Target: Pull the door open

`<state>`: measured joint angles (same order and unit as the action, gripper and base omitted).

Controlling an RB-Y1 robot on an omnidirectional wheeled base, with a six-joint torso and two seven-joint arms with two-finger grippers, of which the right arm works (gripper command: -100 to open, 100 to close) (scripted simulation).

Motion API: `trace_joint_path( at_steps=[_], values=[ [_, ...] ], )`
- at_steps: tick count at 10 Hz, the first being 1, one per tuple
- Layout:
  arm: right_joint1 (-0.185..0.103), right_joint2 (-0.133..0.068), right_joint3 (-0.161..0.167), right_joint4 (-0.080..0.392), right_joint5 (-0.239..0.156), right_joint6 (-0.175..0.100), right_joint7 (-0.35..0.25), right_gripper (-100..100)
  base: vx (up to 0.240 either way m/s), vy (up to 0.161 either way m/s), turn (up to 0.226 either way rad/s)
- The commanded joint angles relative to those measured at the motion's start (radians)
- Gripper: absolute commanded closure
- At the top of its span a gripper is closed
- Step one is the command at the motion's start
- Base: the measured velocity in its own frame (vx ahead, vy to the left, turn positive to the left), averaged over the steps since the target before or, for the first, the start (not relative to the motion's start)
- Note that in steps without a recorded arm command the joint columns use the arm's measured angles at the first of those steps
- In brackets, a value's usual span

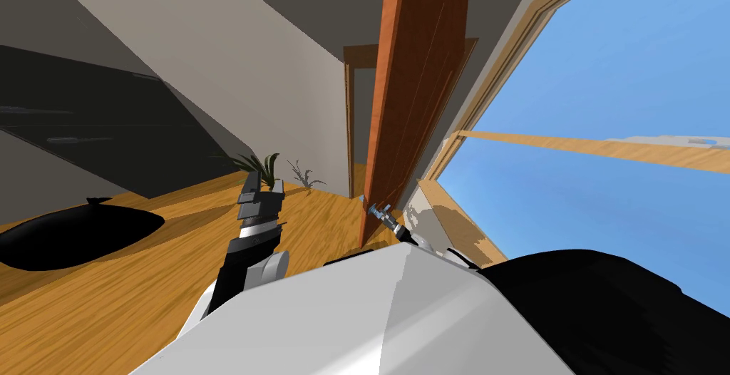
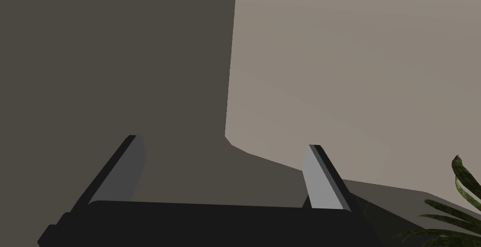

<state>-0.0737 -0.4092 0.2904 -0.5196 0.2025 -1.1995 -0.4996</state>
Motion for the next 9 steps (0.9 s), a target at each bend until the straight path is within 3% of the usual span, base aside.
trace_joint_path(
  at_steps=[1, 5, 9],
  values=[
    [0.001, -0.001, 0.0, -0.002, 0.0, 0.001, -0.001, 100, 0.003, 0.007, -0.006],
    [0.001, -0.001, 0.0, -0.002, 0.0, 0.001, -0.001, 100, 0.0, 0.0, 0.0],
    [0.011, -0.008, 0.011, 0.047, 0.022, -0.084, 0.004, 100, 0.03, 0.063, -0.012]
  ],
)
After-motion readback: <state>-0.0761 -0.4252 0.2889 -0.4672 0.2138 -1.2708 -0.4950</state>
